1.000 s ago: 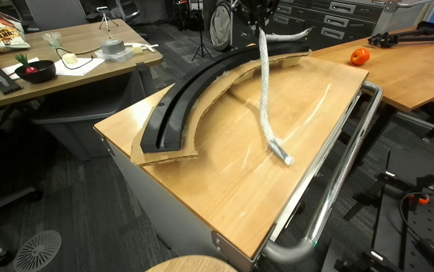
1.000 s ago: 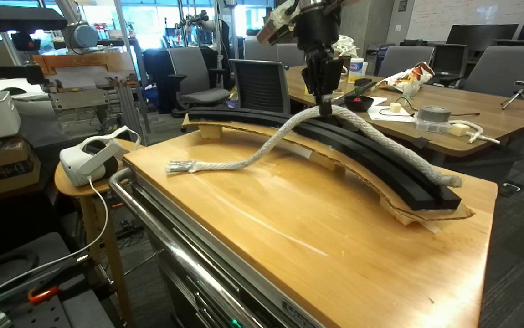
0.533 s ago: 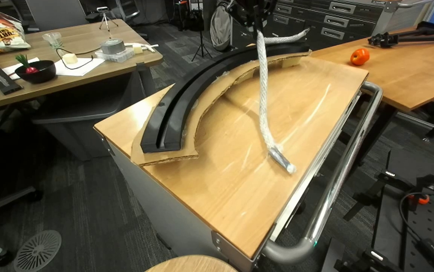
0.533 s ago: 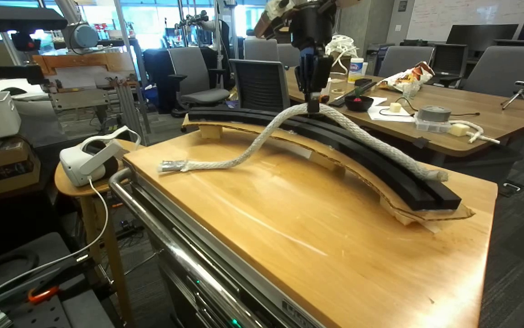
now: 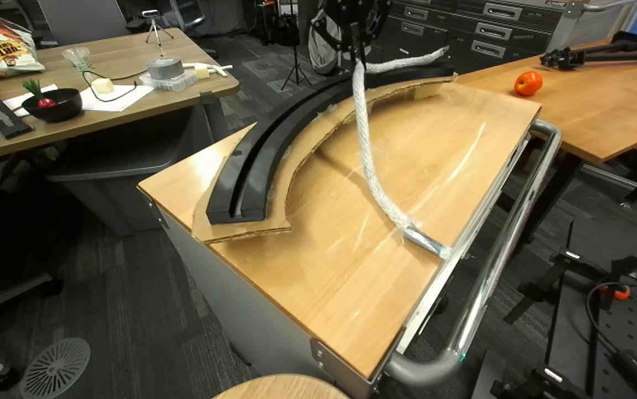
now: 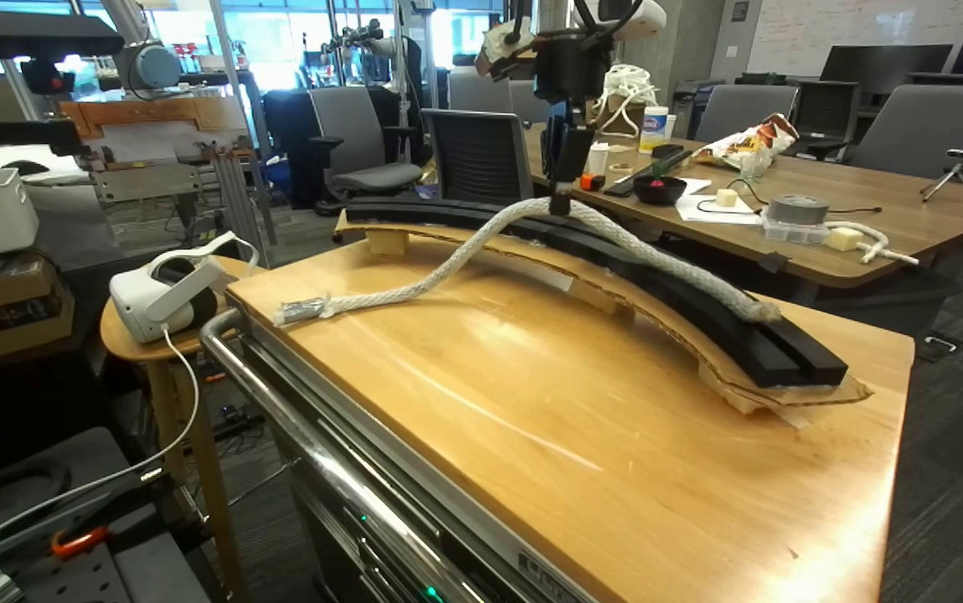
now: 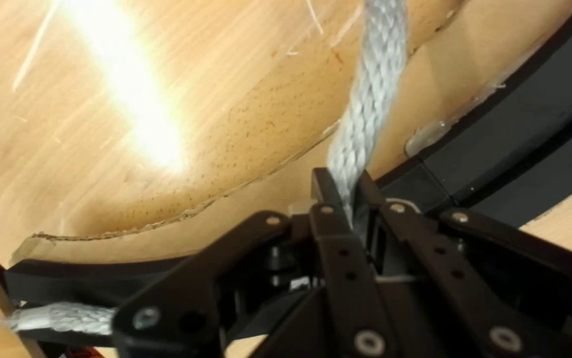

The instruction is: Put the white rope on the cardboard

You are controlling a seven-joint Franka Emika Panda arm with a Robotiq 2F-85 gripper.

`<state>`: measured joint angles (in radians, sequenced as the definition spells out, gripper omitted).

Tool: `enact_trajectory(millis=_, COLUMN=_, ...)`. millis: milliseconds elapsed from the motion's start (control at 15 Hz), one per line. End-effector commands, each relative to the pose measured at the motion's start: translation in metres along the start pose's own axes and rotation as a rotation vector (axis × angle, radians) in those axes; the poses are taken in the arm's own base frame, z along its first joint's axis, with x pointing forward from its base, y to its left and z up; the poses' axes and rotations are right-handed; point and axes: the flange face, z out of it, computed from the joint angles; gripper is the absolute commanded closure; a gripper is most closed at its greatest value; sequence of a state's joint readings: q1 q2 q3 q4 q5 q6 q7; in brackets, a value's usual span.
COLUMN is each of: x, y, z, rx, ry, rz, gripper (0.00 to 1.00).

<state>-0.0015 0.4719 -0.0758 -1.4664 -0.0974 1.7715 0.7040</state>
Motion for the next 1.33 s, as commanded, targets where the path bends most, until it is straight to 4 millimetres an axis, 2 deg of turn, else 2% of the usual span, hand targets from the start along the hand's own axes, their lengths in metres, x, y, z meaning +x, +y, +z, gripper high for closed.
enact_trajectory(millis=0, x=0.019, y=-0.005, z=-0.010, rx=0.052, ry=-0.004, rz=0.107, gripper=0.97)
enact_trajectory(millis=533, x=0.056, y=0.007, z=0.005, rx=0.076, ry=-0.025, rz=0.270, gripper=0.97)
enact_trajectory(millis=1000, x=0.068, y=0.007, z=0.027, rx=0.097, ry=-0.092, rz=0.322, gripper=0.97)
enact_trajectory(millis=1267, x=0.069, y=0.003, z=0.028, rx=0.115, ry=-0.093, rz=0.338, gripper=0.97)
